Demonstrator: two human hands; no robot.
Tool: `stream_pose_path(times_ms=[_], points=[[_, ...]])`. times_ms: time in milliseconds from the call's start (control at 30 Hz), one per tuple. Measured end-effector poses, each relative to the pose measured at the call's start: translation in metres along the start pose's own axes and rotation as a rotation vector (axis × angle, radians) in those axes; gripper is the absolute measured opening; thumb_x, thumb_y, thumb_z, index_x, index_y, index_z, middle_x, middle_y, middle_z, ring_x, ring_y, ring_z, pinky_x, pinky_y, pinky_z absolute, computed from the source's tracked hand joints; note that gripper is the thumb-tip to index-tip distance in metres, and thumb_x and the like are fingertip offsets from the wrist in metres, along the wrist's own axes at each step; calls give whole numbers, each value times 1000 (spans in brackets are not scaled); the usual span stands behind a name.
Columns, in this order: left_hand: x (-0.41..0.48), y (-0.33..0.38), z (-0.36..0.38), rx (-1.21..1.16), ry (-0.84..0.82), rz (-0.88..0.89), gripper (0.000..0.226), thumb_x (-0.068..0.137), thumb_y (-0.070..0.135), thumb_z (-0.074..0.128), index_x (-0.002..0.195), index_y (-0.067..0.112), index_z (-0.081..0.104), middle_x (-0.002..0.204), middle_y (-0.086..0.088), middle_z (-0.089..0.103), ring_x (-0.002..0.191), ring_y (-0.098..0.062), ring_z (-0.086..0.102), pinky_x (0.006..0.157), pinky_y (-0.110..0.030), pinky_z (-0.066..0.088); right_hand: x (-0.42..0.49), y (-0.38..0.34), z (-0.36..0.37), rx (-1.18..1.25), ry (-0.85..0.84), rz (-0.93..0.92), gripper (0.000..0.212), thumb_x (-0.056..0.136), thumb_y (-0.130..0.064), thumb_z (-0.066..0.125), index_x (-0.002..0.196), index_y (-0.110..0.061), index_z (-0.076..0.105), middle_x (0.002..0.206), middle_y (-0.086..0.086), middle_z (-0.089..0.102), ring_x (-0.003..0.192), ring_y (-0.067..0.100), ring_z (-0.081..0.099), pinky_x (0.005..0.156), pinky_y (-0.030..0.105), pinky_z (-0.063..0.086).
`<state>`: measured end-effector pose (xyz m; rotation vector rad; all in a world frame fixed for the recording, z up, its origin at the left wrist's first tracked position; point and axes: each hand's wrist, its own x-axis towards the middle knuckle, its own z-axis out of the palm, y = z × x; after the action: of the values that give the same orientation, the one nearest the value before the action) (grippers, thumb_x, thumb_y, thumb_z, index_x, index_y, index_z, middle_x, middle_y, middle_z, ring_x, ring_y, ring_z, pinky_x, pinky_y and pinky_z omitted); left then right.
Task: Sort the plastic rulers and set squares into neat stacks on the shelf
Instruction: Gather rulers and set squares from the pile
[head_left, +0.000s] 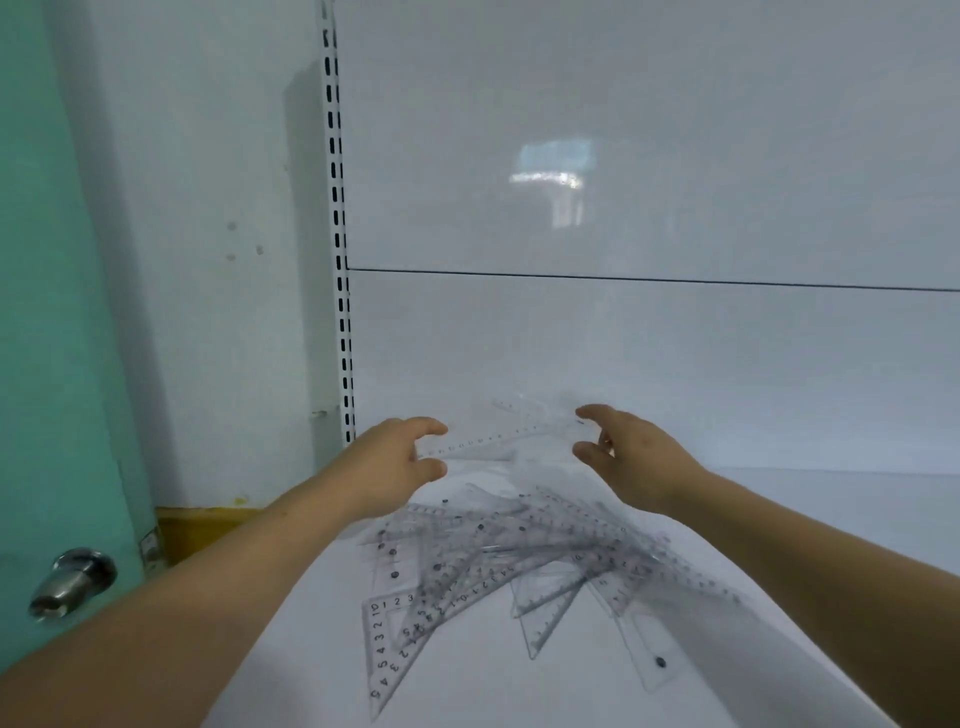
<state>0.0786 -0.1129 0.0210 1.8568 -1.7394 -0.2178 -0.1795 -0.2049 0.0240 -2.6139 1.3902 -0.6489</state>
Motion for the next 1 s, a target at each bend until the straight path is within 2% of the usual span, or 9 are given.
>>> stream_pose_path(times_ms=[33, 100, 167, 367, 533, 833, 1000], points=[[1, 7, 5, -9, -9, 27, 44, 91, 34, 57, 133, 32, 46, 90, 6, 48, 80, -8, 50, 69, -22, 37, -8, 5, -3, 9, 26, 26, 46, 99, -40, 40, 142, -24, 33, 118, 3, 56, 94, 16, 50, 83, 27, 39], [2, 24, 18, -13, -26, 84, 44, 92, 35, 56, 134, 30, 46, 102, 5, 50, 91, -12, 51, 78, -24, 39, -28, 16, -10, 9, 72, 76, 43, 98, -40, 41, 139, -25, 37, 122, 3, 56, 101, 18, 54, 88, 29, 41], [3, 45, 33, -11, -25, 144, 43, 92, 34, 57, 133, 26, 48, 108, 5, 50, 95, -13, 50, 77, -22, 39, -50, 31, -18, -18, 112, 116, 43, 98, -39, 41, 139, -24, 39, 129, 1, 53, 113, 18, 54, 96, 33, 41], [-5, 137, 87, -42, -89, 261, 42, 92, 32, 56, 133, 25, 49, 108, 8, 51, 95, -12, 49, 82, -22, 35, -126, 98, -59, -131, 204, 244, 44, 98, -37, 42, 140, -22, 40, 134, 1, 49, 120, 19, 51, 101, 36, 39], [-23, 245, 152, -68, -140, 361, 40, 91, 30, 58, 129, 23, 51, 106, 8, 51, 91, -12, 48, 81, -23, 36, -214, 175, -113, -203, 237, 357, 44, 99, -38, 41, 140, -23, 40, 137, -1, 48, 123, 17, 49, 102, 36, 39], [-65, 444, 277, -91, -257, 462, 43, 90, 28, 58, 132, 20, 50, 120, -1, 49, 94, -12, 45, 86, -22, 35, -370, 321, -210, -215, 271, 595, 44, 98, -38, 44, 140, -25, 42, 143, -1, 46, 125, 21, 48, 105, 38, 41], [-60, 507, 317, -49, -292, 449, 44, 92, 30, 56, 133, 19, 49, 127, -4, 50, 110, -19, 51, 94, -26, 37, -399, 381, -236, -176, 276, 640, 44, 98, -37, 45, 140, -24, 42, 141, 0, 47, 123, 21, 50, 102, 37, 44]])
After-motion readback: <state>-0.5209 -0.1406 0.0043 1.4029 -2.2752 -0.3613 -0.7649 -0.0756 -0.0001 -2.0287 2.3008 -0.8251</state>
